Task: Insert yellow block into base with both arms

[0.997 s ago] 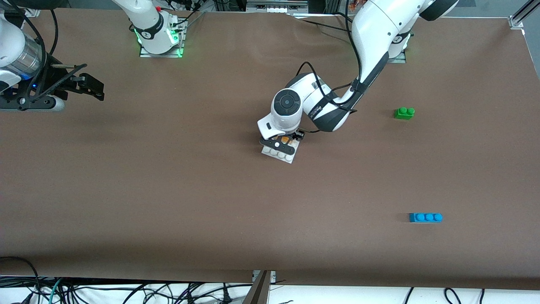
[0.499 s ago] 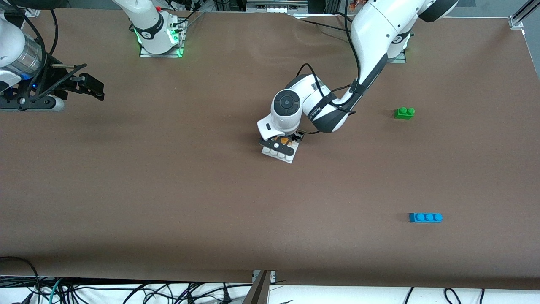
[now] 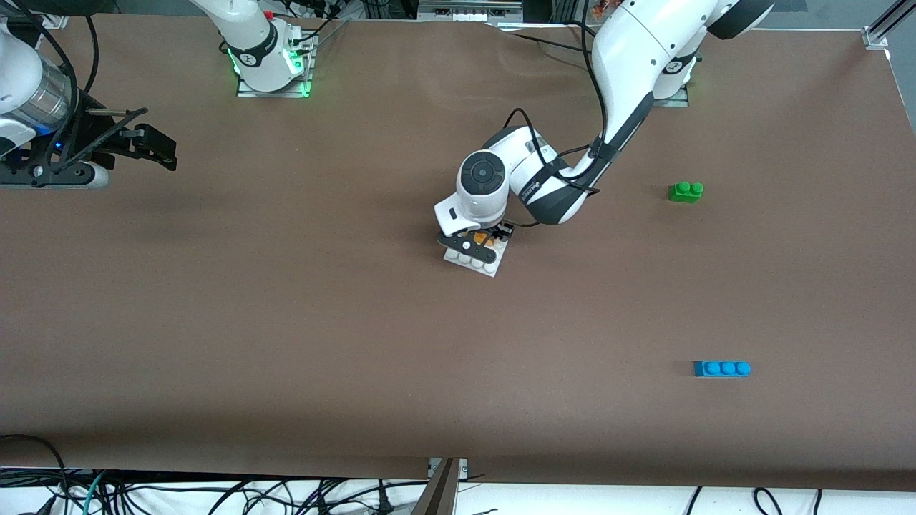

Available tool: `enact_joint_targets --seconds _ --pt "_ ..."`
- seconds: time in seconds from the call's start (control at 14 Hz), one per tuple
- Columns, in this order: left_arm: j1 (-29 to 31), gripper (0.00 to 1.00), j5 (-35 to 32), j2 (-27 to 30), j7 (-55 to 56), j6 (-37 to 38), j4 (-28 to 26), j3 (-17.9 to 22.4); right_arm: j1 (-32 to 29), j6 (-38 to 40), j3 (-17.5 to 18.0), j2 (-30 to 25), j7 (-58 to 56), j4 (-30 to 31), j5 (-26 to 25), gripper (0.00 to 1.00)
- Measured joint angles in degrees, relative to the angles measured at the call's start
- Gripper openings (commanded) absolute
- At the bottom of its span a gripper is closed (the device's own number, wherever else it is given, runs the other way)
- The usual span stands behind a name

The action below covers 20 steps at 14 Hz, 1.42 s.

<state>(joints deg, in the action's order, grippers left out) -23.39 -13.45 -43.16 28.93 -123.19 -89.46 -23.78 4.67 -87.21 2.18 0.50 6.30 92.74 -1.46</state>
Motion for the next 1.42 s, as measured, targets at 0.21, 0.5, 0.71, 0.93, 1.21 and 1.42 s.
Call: enact_joint_targets --seconds 0.21,0.5,0.71,0.93,1.21,1.42 --pt "0.0 1.00 0.0 -0.1 0.6 0.0 0.0 0.0 0.0 0.0 0.0 0.0 0.0 0.0 0.0 0.99" --pt "0.1 1.00 0.0 0.0 1.5 0.8 0.8 0.1 0.0 0.0 0.0 0.0 0.0 0.0 0.0 0.99" --pt "1.4 1.00 0.2 3.0 2.0 7.9 3.2 0.2 0.0 0.0 0.0 0.0 0.0 0.0 0.0 0.99" --pt "5.6 1.00 2.8 9.9 2.1 14.9 4.3 0.3 0.0 0.0 0.0 0.0 0.0 0.0 0.0 0.99" --pt "14.4 1.00 3.5 18.5 2.0 25.3 6.1 0.5 0.0 0.0 0.0 0.0 0.0 0.0 0.0 0.99" --pt "20.8 1.00 3.6 20.2 0.6 33.1 11.6 0.5 0.0 0.0 0.0 0.0 0.0 0.0 0.0 0.99"
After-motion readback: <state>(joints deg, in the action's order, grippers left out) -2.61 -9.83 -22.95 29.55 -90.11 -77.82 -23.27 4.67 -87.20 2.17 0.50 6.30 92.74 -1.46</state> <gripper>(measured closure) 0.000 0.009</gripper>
